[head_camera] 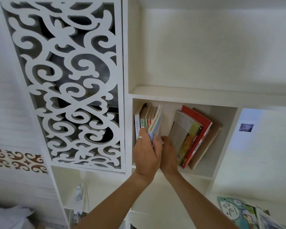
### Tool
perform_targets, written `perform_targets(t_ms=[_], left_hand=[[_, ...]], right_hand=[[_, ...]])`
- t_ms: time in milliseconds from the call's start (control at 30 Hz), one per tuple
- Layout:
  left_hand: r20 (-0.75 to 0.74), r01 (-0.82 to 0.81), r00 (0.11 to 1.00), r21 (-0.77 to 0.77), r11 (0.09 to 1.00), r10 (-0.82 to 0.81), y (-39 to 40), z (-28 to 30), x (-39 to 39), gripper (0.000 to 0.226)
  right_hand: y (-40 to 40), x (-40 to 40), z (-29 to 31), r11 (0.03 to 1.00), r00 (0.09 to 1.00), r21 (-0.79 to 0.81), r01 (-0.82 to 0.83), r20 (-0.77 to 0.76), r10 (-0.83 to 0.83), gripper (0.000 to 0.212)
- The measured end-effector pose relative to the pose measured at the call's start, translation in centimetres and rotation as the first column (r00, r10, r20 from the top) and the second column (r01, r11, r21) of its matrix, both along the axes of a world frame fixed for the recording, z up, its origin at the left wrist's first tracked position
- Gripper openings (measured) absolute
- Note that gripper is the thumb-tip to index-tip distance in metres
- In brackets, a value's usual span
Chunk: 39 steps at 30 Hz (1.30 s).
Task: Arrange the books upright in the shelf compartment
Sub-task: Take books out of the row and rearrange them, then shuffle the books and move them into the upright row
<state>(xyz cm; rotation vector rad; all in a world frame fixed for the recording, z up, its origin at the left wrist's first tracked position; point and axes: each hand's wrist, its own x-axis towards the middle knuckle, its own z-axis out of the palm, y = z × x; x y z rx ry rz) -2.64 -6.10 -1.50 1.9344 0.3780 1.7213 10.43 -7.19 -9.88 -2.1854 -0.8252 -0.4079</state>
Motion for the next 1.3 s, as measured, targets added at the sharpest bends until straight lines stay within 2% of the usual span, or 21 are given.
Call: perform_targets(t_ms=[133,200,300,333,400,467,567,633,667,767,867,967,1067,1200,1300], left_hand=[[0.027,0.012,1.000,-0.066,0.998,-0.010,-0.7,0.3,0.3,0.014],[0.031,0.037,0.999,-0.104,0.994,-0.034,-1.3,0.2,0.7,0.014],[-0.013,0.058,0.998,-0.161,0.985,-0.061,-2.1,-0.5,2.1,0.018],[-0.040,0.050,0.998,-0.179,0.983,-0.058,-2.2,-0.9,2.7,0.018],[-0.094,0.034,0.994,-0.202,0.979,-0.054,-2.4,-1.5,3.8,0.019],[-0.128,0.068,0.987,-0.205,0.976,-0.096,-2.9,-1.9,4.6,0.020],[-0.189,0.102,0.973,-0.154,0.983,-0.130,-3.9,-2.4,5.9,0.017],[-0.240,0.110,0.961,-0.130,0.985,-0.139,-4.8,-2.7,6.9,0.017],[-0.250,0.128,0.955,-0.131,0.983,-0.158,-5.4,-2.8,7.2,0.019],[-0.247,0.241,0.932,-0.119,0.963,-0.264,-6.8,-2.6,7.8,0.027],[-0.232,0.325,0.909,-0.127,0.937,-0.347,-7.5,-2.0,8.8,0.032],[-0.208,0.302,0.921,-0.155,0.941,-0.330,-7.5,-0.4,10.8,0.019],[-0.200,0.296,0.925,-0.150,0.943,-0.323,-6.7,1.1,13.3,0.034],[-0.321,0.344,0.875,-0.117,0.932,-0.363,-6.2,1.0,17.5,0.058],[-0.566,0.313,0.778,-0.028,0.949,-0.273,-7.1,-0.5,20.0,0.082]], right_hand=[[-2.5,-1.2,1.9,0.982,0.995,0.174,0.069,0.057,-0.080,0.027],[-3.7,-1.5,2.7,0.963,0.998,0.268,0.027,0.043,-0.041,0.016],[-5.5,-1.4,2.9,0.953,0.997,0.293,-0.076,0.045,0.065,0.005],[-6.2,-1.3,2.8,0.951,0.994,0.290,-0.109,0.041,0.102,0.007],[-8.0,-1.1,2.6,0.932,0.971,0.276,-0.234,0.019,0.238,0.025],[-10.1,-1.2,2.9,0.894,0.910,0.220,-0.390,-0.057,0.411,0.048],[-12.5,-0.5,2.7,0.871,0.865,0.038,-0.489,-0.109,0.490,0.080],[-13.4,0.1,2.6,0.897,0.900,-0.077,-0.435,-0.051,0.433,0.098],[-13.6,0.2,2.7,0.913,0.918,-0.098,-0.396,-0.013,0.397,0.098],[-14.1,0.2,3.2,0.963,0.967,-0.116,-0.244,0.044,0.250,0.081],[-14.5,1.0,2.0,0.994,0.994,-0.005,-0.111,0.011,0.111,0.090],[-15.5,0.8,1.0,0.996,0.998,0.087,-0.017,-0.055,0.021,0.093],[-16.8,-0.4,0.6,0.978,0.989,0.153,0.139,-0.066,-0.130,0.093],[-18.7,-0.8,0.3,0.938,0.957,0.192,0.289,-0.036,-0.287,0.097],[-19.9,-0.5,0.0,0.946,0.956,0.143,0.290,0.002,-0.293,0.110]])
